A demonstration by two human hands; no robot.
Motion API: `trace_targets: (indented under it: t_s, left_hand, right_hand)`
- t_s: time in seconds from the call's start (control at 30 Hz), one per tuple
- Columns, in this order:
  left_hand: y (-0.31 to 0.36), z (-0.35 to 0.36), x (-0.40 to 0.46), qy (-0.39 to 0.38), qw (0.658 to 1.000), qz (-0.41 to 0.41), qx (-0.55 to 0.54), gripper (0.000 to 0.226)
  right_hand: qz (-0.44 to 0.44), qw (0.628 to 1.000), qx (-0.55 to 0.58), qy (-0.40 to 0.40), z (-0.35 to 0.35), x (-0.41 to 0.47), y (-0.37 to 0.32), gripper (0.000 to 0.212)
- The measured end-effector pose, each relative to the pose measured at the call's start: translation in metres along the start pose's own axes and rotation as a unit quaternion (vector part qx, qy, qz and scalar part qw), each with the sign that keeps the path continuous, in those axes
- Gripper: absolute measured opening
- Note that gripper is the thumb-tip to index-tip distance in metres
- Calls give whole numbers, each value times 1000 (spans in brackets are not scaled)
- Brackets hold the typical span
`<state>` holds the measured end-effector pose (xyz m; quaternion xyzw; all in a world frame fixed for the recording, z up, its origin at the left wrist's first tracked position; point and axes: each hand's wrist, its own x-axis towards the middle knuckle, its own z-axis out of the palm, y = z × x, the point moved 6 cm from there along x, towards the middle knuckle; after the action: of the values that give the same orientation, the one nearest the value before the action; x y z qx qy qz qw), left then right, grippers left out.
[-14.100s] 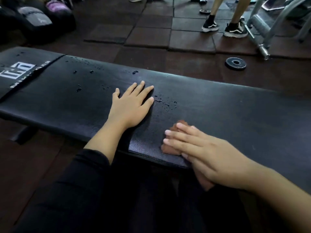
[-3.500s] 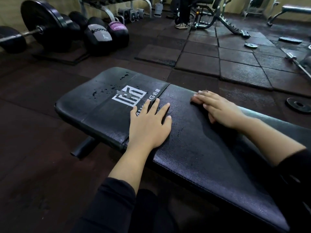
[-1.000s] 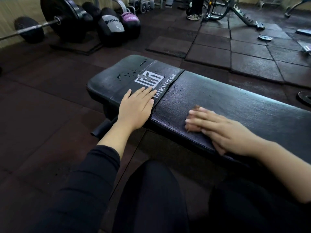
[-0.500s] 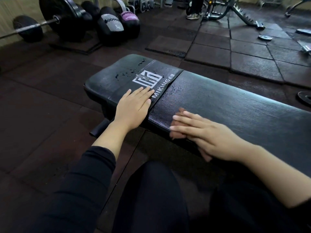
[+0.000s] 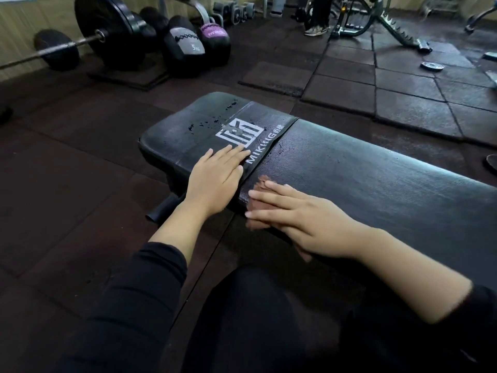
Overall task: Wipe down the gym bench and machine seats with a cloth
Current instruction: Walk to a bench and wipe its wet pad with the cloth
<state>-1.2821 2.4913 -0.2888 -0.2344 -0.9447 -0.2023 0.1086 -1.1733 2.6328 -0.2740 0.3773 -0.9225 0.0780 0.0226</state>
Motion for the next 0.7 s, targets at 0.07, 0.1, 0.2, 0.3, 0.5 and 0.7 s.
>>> trace_targets:
  t_s: [0.07, 0.1, 0.2, 0.3, 0.5, 0.7]
  left_hand:
    - [0, 0, 0, -1, 1000, -4, 0, 58]
    - [0, 1, 0, -3, 1000, -7, 1, 58]
    - [1, 1, 0, -8, 1000, -14, -3, 58]
    - [1, -1, 0, -16, 1000, -26, -7, 56]
    - [2, -3, 4, -58, 996, -59, -12, 46]
    - [1, -2, 8, -91, 994, -61, 1, 48]
  right_hand:
    - [-12, 999, 50, -13, -9, -10, 14, 45]
    - [-3, 997, 74, -13, -13, -9, 26, 42]
    - [60, 992, 112, 6, -20, 13, 64, 42]
    - [143, 983, 110, 20, -25, 41, 101, 44]
    - [236, 966, 93, 45, -27, 48, 137, 45]
    - [294, 944, 81, 125, -28, 43, 148, 43]
